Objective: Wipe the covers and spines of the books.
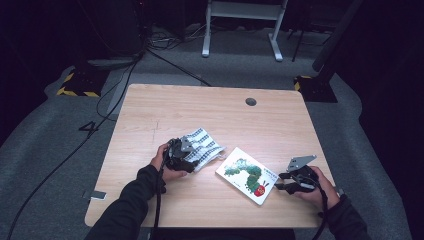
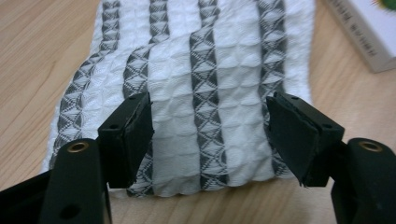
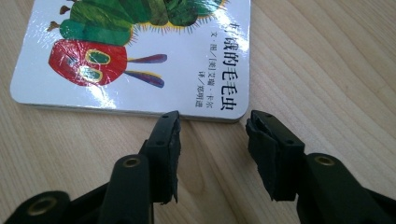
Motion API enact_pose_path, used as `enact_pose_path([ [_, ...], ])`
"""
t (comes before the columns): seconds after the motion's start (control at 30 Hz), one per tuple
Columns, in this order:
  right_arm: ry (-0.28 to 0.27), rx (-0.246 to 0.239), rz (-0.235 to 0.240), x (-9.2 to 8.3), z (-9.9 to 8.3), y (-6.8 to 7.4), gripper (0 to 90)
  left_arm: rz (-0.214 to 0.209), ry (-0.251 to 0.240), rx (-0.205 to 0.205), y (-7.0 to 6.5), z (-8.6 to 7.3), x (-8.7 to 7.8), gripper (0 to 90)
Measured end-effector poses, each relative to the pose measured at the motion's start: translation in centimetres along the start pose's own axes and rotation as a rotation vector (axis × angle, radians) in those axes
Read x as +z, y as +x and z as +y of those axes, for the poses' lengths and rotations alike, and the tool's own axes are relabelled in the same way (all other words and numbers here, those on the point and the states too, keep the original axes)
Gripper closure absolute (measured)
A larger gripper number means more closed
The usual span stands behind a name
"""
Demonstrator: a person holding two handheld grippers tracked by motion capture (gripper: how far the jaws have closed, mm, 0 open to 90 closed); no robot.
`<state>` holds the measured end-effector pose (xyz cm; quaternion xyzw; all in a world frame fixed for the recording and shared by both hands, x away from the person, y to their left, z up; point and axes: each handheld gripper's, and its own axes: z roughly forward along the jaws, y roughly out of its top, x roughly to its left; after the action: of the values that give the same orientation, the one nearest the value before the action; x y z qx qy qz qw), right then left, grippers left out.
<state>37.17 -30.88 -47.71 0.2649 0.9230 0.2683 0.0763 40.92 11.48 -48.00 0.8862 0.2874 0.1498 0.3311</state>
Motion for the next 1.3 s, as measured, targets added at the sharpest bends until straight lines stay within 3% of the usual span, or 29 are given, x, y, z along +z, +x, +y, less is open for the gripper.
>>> enact_pose_path([
  [0.07,0.012,-0.004,0.004,0.0,0.2,-0.1,57.1,-0.042,-0.035,0.025,-0.9,0.5,-0.3,29.5],
  [0.1,0.012,-0.004,0.004,0.0,0.2,-0.1,57.1,-0.042,-0.035,0.025,-0.9,0.5,-0.3,29.8],
  [0.17,0.064,0.001,0.023,0.0,0.6,-0.3,57.7,-0.085,-0.047,0.055,-1.8,1.0,-0.4,30.1],
  [0.3,0.139,-0.008,0.020,0.0,1.5,-0.6,60.0,-0.137,-0.014,0.124,-3.5,1.5,0.4,34.3],
  [0.4,0.159,-0.028,0.019,0.1,1.8,-0.7,62.4,-0.167,0.015,0.126,-3.8,1.6,1.2,37.9],
  [0.67,0.145,-0.057,0.038,0.1,1.7,-0.8,66.1,-0.179,0.045,0.134,-4.0,1.5,2.1,39.6],
  [0.8,0.096,-0.021,0.083,0.0,1.2,-1.3,67.1,-0.189,0.042,0.135,-4.1,1.5,2.3,41.4],
  [0.87,0.090,-0.019,0.089,0.0,1.1,-1.3,67.2,-0.235,0.043,0.131,-4.3,1.4,2.5,43.8],
  [1.1,0.032,-0.007,0.123,-0.1,0.9,-1.4,66.4,-0.247,0.044,0.146,-4.5,1.6,2.6,42.9],
  [1.2,-0.009,0.007,0.171,-0.4,0.9,-1.5,66.7,-0.250,0.041,0.147,-4.6,1.5,2.7,42.5],
  [1.3,0.027,-0.017,0.129,-0.2,1.2,-1.1,65.4,-0.252,0.039,0.151,-4.7,1.6,2.7,42.5],
])
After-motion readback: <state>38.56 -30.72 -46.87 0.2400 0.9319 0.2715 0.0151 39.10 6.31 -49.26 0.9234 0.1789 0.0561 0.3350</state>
